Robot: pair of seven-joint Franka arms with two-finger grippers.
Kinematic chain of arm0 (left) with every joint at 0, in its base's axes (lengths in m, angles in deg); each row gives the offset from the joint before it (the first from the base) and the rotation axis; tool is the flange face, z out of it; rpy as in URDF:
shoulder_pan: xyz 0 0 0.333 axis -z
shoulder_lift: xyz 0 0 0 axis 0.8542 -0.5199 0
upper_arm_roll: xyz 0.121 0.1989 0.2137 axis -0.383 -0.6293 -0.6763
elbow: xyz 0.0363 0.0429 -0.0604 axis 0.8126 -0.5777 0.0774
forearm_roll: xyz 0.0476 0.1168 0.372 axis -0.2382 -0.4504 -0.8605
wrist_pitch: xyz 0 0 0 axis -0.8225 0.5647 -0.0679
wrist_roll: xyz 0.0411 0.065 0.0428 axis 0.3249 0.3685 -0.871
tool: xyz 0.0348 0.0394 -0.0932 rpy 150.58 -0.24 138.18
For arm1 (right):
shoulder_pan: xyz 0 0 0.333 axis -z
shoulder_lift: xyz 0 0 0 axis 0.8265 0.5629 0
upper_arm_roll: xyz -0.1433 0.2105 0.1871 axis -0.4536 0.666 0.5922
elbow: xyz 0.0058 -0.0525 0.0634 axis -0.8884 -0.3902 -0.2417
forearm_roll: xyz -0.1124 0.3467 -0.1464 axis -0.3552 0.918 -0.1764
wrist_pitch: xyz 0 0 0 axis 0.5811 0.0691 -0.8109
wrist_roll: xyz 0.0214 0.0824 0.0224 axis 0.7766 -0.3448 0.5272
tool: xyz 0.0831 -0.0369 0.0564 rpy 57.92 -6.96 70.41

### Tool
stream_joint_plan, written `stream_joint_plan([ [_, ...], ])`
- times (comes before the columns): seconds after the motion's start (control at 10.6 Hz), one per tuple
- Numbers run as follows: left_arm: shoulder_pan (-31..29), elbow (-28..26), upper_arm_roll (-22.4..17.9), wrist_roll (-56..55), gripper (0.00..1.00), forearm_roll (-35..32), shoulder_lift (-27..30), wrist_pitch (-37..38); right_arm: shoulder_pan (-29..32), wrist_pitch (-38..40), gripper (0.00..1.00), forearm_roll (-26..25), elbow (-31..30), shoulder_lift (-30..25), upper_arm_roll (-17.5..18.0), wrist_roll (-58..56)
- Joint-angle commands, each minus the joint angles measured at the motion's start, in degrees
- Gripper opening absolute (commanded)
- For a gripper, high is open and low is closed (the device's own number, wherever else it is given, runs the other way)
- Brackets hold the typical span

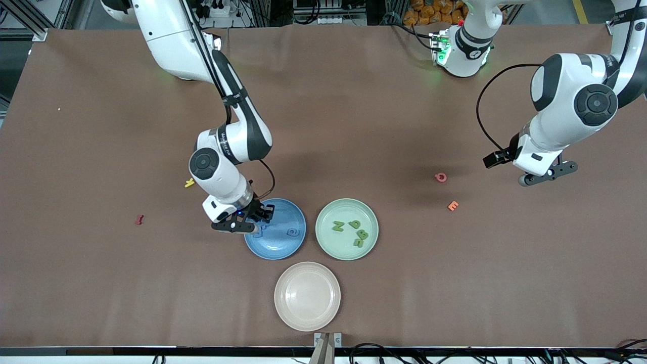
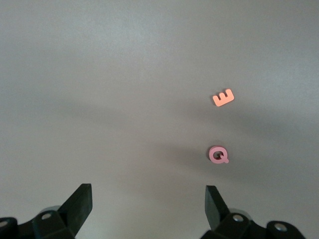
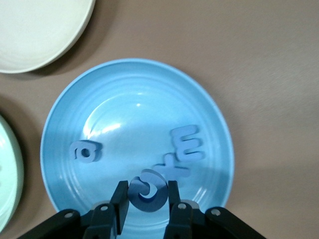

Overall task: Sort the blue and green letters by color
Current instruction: 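Drop the blue C on the blue plate while the left gripper withdraws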

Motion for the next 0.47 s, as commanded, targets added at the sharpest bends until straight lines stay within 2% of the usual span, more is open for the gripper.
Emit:
stream_joint_plan([
  [0.0,-0.5,-1.1,0.9,1.8,1.0,0.6,0.6,0.7,-0.1,0.8,0.28,1.4,2.3,1.4,1.4,1.7],
  [0.09,-0.5,-1.0,1.6,2.3,1.0,0.6,0.4,0.6,-0.7,0.8,0.89,1.3,2.8,1.5,1.4,1.7],
  [0.19,-0.5,-1.0,1.7,3.0,1.0,0.6,0.5,0.6,-0.8,0.8,1.0,1.3,3.2,1.4,1.4,1.1],
  [0.38,-0.8,-0.9,1.7,4.5,1.0,0.6,0.5,0.6,-0.4,1.9,1.0,0.9,4.0,1.3,1.4,0.8],
])
